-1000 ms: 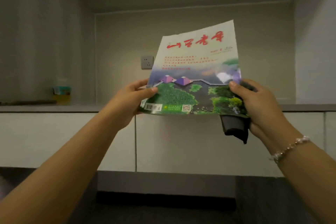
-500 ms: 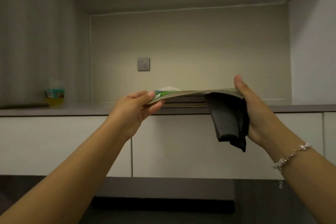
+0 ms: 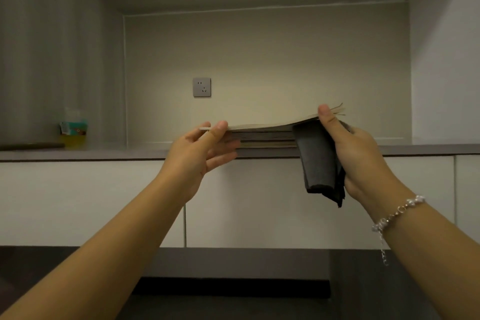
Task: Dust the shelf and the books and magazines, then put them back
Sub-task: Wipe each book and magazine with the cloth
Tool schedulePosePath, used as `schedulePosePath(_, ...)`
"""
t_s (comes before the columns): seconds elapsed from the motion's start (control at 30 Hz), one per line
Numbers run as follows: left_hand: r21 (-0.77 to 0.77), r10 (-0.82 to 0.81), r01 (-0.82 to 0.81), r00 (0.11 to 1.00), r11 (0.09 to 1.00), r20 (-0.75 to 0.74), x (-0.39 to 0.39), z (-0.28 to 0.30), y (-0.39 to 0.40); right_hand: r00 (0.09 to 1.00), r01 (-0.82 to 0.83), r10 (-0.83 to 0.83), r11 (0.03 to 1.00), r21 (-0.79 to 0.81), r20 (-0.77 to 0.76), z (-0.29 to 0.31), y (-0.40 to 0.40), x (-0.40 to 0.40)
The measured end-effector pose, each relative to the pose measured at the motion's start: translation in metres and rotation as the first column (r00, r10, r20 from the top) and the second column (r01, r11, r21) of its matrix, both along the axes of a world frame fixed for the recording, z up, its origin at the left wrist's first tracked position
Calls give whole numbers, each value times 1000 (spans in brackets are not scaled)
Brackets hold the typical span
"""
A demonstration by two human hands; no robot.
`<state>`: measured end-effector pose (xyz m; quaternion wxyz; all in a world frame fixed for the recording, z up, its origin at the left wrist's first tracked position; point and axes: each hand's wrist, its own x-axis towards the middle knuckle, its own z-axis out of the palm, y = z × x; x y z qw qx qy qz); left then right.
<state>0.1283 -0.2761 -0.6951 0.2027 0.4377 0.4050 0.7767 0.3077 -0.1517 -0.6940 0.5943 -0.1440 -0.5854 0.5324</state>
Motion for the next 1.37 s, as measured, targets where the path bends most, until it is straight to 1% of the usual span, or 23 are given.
schedulePosePath(0.1,-46,88,-88,996,995,-6,2,0,8,990,144,-144,989,21,9,-2,12,-5)
schedulePosePath(0.23,-58,188,-186,982,981,35,6,1,21,941,327,-333,941,84,63,-5,29,-13)
schedulePosePath(0.33,-61,251,-248,968,967,33,7,1,30,907,404,-413,909,101,88,-5,33,-18)
schedulePosePath(0.43,-47,248,-245,966,968,76,10,-3,34,891,439,-446,894,91,83,-12,28,-21)
schedulePosePath(0.5,-39,265,-263,961,964,75,16,-9,32,900,425,-431,901,91,68,-23,19,-22)
schedulePosePath(0.57,-37,302,-301,953,953,31,23,-21,27,915,393,-399,915,97,58,-38,9,-22)
schedulePosePath(0.63,-46,334,-334,942,941,-23,33,-38,22,929,354,-363,929,110,78,-59,-2,-23)
schedulePosePath(0.73,-99,345,-352,935,931,-81,43,-75,16,941,306,-318,946,110,114,-96,-13,-26)
schedulePosePath(0.8,-143,318,-326,945,935,-72,48,-104,14,946,277,-288,957,92,148,-122,-17,-29)
schedulePosePath(0.9,-230,284,-279,959,933,-11,48,-149,10,937,269,-279,960,75,209,-162,-20,-35)
schedulePosePath(1.0,-334,269,-249,963,909,13,43,-198,4,925,246,-254,967,65,283,-207,-24,-39)
schedulePosePath(1.07,-418,275,-246,961,875,10,39,-231,-3,902,228,-235,972,62,362,-237,-27,-41)
schedulePosePath(1.2,-561,310,-248,951,790,17,31,-295,-13,827,188,-204,979,84,524,-299,-38,-42)
schedulePosePath(1.27,-623,317,-238,948,746,18,30,-327,-19,770,137,-169,986,100,615,-331,-46,-40)
schedulePosePath(1.37,-714,290,-241,956,657,-56,30,-373,-30,662,60,-118,993,105,740,-373,-59,-35)
